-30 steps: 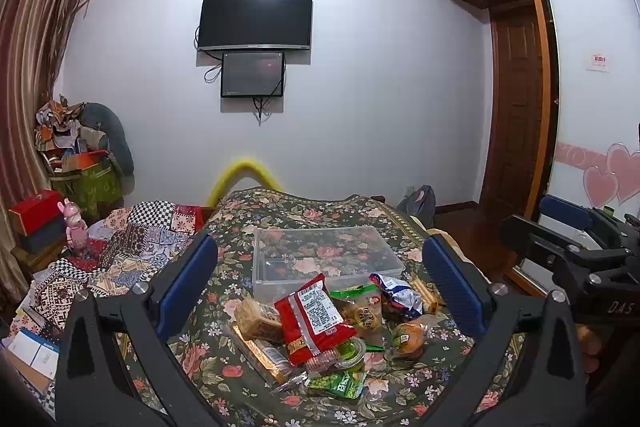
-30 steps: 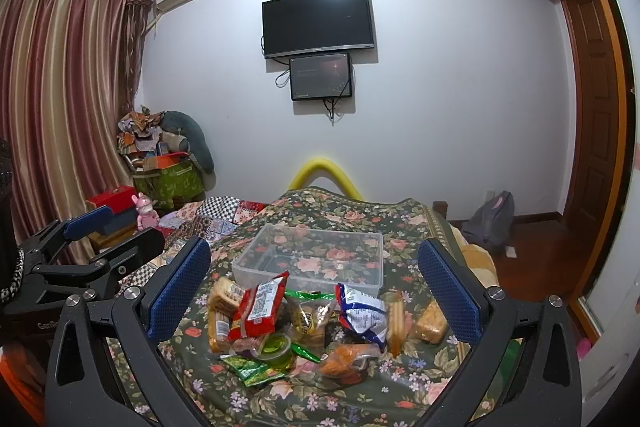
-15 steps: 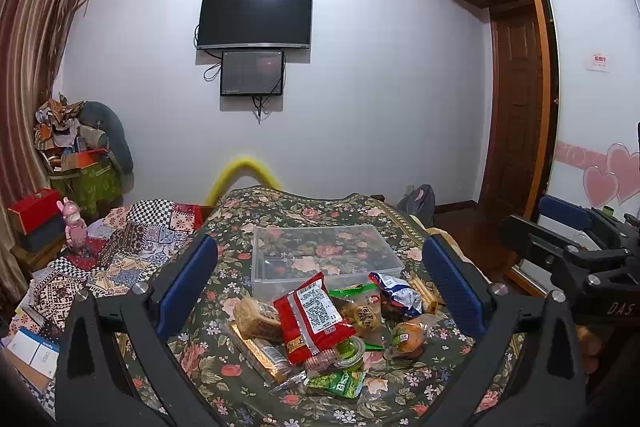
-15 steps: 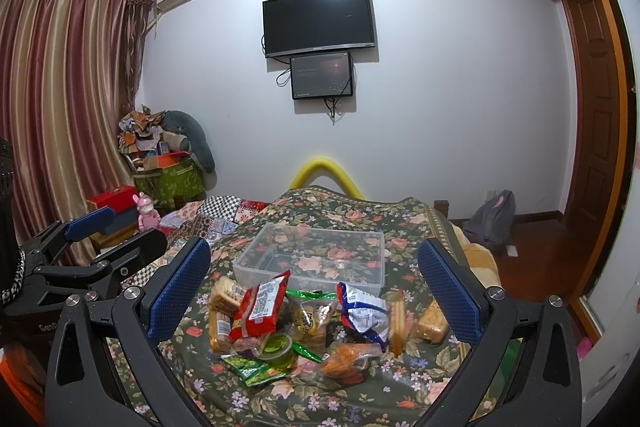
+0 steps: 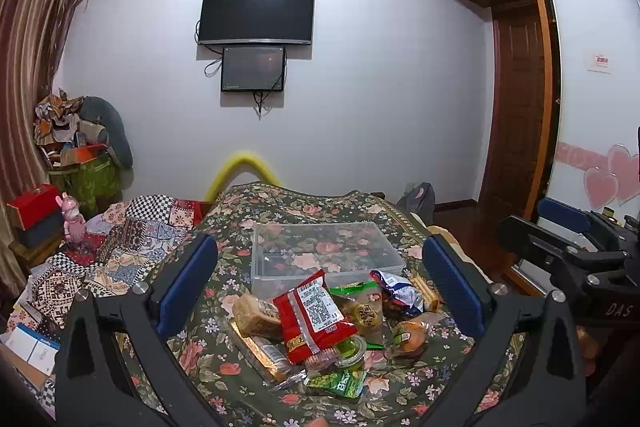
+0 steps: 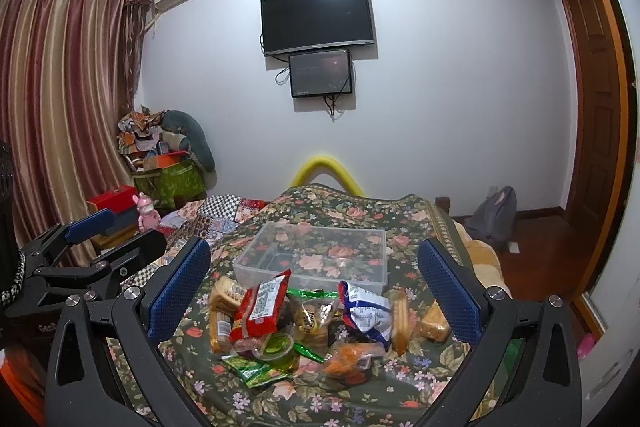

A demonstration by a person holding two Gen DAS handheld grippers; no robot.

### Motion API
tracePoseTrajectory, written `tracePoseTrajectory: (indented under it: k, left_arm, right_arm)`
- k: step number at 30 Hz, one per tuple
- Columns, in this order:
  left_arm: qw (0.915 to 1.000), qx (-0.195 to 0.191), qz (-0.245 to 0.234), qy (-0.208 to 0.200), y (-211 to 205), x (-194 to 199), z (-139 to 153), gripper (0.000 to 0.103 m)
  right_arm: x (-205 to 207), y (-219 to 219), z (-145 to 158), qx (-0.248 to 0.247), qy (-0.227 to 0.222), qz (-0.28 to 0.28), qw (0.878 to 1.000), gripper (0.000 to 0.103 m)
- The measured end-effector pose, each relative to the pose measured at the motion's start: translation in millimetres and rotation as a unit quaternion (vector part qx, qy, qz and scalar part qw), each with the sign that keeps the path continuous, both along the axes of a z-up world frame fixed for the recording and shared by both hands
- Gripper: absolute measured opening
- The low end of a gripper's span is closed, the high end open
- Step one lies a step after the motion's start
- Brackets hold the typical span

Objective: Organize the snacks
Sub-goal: 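Grasp the gold wafer bar with left tool while right grasps orange cracker bag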

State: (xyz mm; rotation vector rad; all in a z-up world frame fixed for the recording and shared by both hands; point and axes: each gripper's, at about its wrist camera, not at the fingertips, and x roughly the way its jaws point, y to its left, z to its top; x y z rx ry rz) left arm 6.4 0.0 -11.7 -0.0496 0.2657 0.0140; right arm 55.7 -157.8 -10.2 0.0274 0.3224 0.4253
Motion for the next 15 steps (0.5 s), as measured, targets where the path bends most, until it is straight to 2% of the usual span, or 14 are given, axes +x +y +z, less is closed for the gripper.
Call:
tracePoseTrajectory:
  k: [6, 11, 15]
  left_arm:
    - [0.9999, 0.002, 0.006, 0.015, 6, 10, -11, 0.103]
    - [0.9984, -0.008, 0.003, 0.056, 20, 26, -29, 0.086]
    - [0.9952, -0.008, 0.005, 0.097, 33, 42, -51, 0.078]
  right_arm:
    - [8, 2, -9, -0.012, 0.010, -0.014, 1.000, 0.103]
    - [23, 4, -28, -0.030, 0.039, -0.027, 0.998, 0.101]
    - [39, 2, -46, -0.035, 0.079, -0.022, 0.996, 0.089]
